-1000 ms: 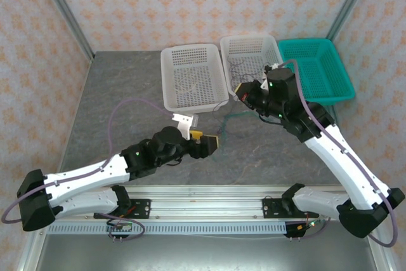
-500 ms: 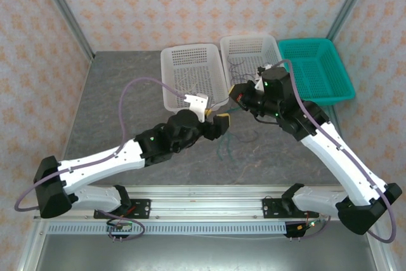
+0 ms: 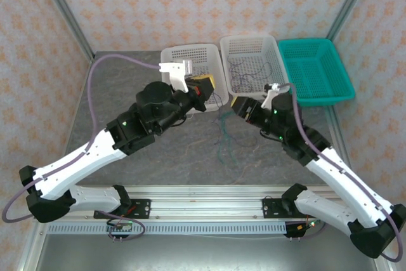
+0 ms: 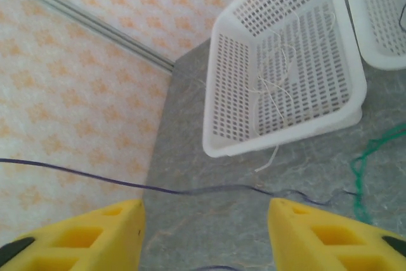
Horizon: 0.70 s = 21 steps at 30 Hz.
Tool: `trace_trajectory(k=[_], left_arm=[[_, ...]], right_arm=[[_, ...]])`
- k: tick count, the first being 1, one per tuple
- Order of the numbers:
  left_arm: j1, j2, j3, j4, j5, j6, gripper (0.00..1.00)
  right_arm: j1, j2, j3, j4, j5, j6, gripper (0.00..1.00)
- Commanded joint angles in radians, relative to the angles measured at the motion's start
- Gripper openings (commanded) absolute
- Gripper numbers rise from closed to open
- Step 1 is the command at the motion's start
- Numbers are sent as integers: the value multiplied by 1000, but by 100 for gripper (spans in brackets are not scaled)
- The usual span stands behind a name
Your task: Untangle the cables
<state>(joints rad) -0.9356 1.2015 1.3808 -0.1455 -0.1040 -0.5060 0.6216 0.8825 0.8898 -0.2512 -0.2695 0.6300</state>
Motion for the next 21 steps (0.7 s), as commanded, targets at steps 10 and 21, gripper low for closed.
trace_trajectory(k=[10, 21], left_arm=[[1, -17, 86, -93, 103, -21, 0], [1, -34, 90, -152, 58, -6, 0]], right_arm=[[5, 367, -364, 756, -179, -342, 84], [162, 654, -353, 979, -267, -203, 92]])
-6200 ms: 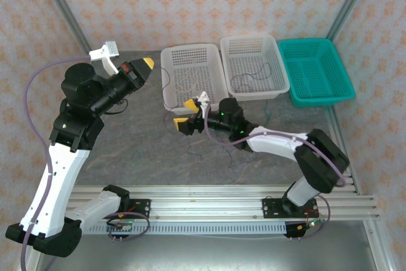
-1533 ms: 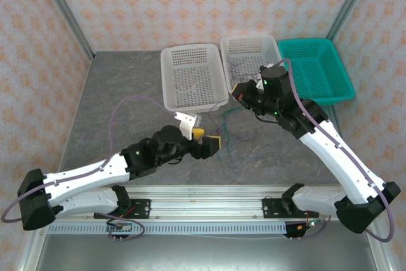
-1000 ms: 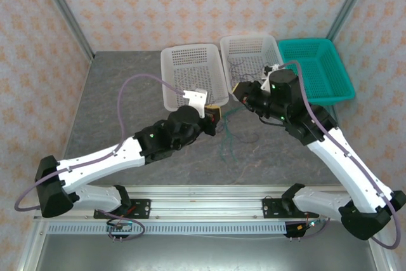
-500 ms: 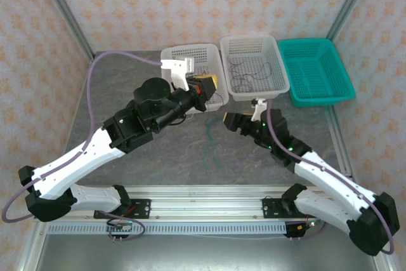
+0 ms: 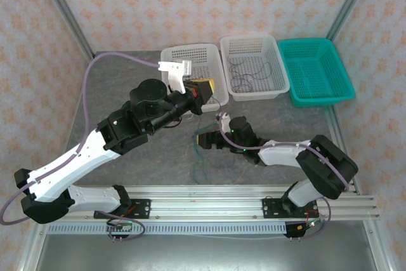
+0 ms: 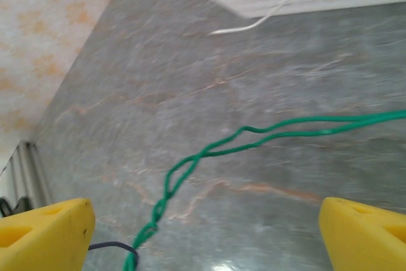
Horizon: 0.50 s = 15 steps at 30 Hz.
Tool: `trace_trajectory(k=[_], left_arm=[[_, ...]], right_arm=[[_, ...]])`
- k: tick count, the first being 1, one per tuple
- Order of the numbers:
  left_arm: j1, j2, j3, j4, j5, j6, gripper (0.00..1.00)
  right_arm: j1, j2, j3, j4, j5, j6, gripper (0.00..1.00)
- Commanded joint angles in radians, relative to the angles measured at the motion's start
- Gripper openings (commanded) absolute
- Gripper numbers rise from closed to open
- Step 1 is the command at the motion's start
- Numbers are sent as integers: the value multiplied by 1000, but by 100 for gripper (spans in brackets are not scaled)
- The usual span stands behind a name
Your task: Untangle the cables
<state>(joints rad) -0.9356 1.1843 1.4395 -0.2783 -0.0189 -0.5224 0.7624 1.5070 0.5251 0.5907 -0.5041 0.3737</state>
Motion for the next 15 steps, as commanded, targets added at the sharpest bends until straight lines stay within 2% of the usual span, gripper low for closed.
trace_trajectory(k=[1, 7, 10, 12, 15], left_arm=[[0, -19, 27, -17, -28, 10, 0], [1, -23, 7, 9, -32, -6, 0], [1, -23, 1, 18, -37, -7, 0], [1, -22, 6, 6, -51, -7, 0], [0, -25, 10, -31, -97, 16, 0]], right_arm=[[35, 40, 6, 153, -27, 72, 93], [112, 145, -1, 145, 3, 64, 92], [127, 189, 5, 165, -3, 60, 83], [128, 193, -1, 181, -11, 72, 78], [127, 119, -63, 189, 28, 110, 80]])
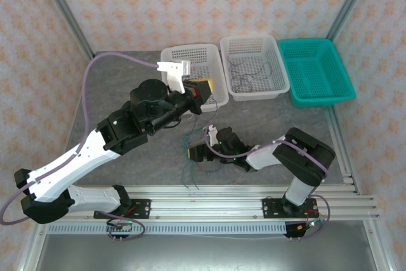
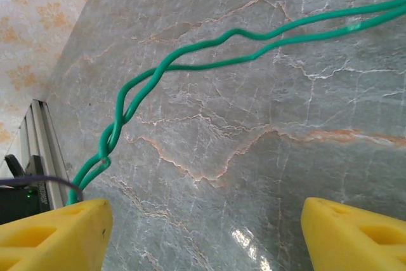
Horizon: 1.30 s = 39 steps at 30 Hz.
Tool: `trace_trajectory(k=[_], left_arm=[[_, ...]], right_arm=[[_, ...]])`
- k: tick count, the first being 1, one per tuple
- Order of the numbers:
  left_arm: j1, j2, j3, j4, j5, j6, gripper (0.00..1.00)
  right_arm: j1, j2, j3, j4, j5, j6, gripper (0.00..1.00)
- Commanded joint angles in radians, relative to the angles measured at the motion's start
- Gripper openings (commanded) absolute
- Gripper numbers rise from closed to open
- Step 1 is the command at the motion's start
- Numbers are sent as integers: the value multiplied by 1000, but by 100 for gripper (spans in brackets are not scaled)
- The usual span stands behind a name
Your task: Untangle the cables
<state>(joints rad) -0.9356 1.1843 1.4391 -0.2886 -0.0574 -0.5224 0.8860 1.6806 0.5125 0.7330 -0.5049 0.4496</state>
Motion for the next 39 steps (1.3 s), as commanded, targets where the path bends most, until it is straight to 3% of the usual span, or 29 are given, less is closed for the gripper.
trace_trajectory(k=[1, 4, 7, 11, 15, 21, 23, 26, 28, 30, 32, 35, 39], left_arm=[[0, -30, 5, -35, -81, 18, 0], [0, -51, -57, -44, -135, 1, 0], [2, -80, -145, 3, -153, -51, 0], [4, -83, -171, 28, -141, -69, 0], [3, -78, -141, 21, -118, -70, 0], [2, -84, -97, -15, -105, -66, 0], [2, -88, -83, -39, -109, -64, 0], [2, -109, -77, -47, -117, -65, 0], [4, -129, -64, -69, -139, -63, 0], [7, -145, -18, -157, -223, -41, 0], [24, -157, 51, -285, -350, 10, 0], [112, -200, 102, -410, -487, 68, 0], [286, -298, 89, -445, -482, 94, 0]], right_arm=[[5, -102, -87, 44, 64, 50, 83], [5, -261, -167, -35, 118, 65, 87], [18, -408, -181, -179, 89, 58, 88], [65, -458, -155, -225, 127, 49, 91], [90, -347, -112, -105, 191, 58, 91], [145, -38, 51, 29, 243, 19, 90], [163, 24, 80, 33, 338, 13, 88], [173, 76, 93, -43, 566, 3, 68], [173, 74, 70, -103, 775, 1, 47], [160, 35, 27, -144, 935, 13, 31], [113, -34, -24, -207, 1009, 69, 16], [-7, -152, -82, -373, 1010, 216, 14], [-169, -247, -112, -557, 957, 377, 15]])
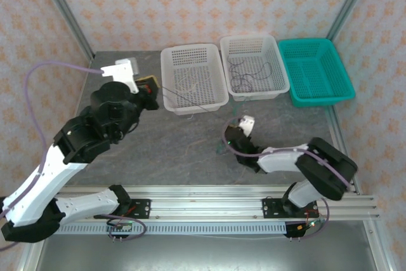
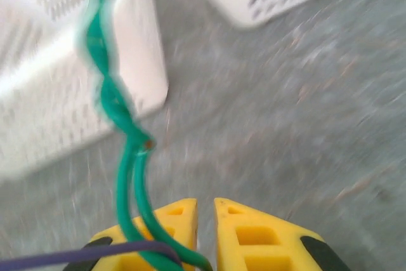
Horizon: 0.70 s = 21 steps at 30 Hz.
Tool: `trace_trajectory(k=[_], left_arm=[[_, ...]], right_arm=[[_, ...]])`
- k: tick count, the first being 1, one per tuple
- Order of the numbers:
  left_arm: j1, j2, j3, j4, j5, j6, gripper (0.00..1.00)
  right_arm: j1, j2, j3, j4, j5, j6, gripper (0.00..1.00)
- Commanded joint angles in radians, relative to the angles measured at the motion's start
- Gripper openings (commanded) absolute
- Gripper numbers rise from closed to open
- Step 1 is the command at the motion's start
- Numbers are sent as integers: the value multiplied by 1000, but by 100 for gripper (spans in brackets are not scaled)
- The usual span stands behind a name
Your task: Untangle the cables
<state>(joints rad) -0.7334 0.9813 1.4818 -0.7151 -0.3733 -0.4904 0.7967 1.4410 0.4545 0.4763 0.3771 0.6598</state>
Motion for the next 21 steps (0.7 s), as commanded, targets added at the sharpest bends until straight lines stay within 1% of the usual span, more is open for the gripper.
trace_trajectory(k=[1, 4, 5, 7, 9, 11, 12, 13, 14, 17, 19, 21], left_arm=[[108, -110, 50, -28, -163, 65, 0], [123, -131, 51, -38, -152, 67, 0], [123, -134, 45, -31, -131, 63, 0], [122, -134, 12, 3, -56, 55, 0], [123, -115, 13, -14, -36, 46, 0], [123, -103, 23, -33, -63, 49, 0], [125, -102, 26, -35, -85, 55, 0], [125, -105, 33, -38, -108, 64, 0], [127, -105, 43, -42, -124, 75, 0], [141, -98, 101, -82, -197, 123, 0], [152, -91, 135, -98, -249, 162, 0], [165, -80, 166, -118, -285, 186, 0]], right_arm=[[-113, -17, -50, -339, 54, 199, 14], [-161, -30, -56, -362, 15, 264, 10], [-166, -30, -59, -364, 10, 281, 10], [-168, -41, -60, -382, 1, 323, 8], [-169, -52, -64, -428, -7, 408, 8], [-179, -61, -73, -475, 3, 482, 9], [-195, -64, -87, -479, -5, 511, 15], [-218, -66, -104, -466, -23, 515, 23], [-236, -67, -114, -461, -33, 521, 27], [-283, -50, -127, -463, -77, 556, 29], [-299, -31, -97, -545, -87, 641, 28], [-300, -14, -66, -591, -102, 678, 28]])
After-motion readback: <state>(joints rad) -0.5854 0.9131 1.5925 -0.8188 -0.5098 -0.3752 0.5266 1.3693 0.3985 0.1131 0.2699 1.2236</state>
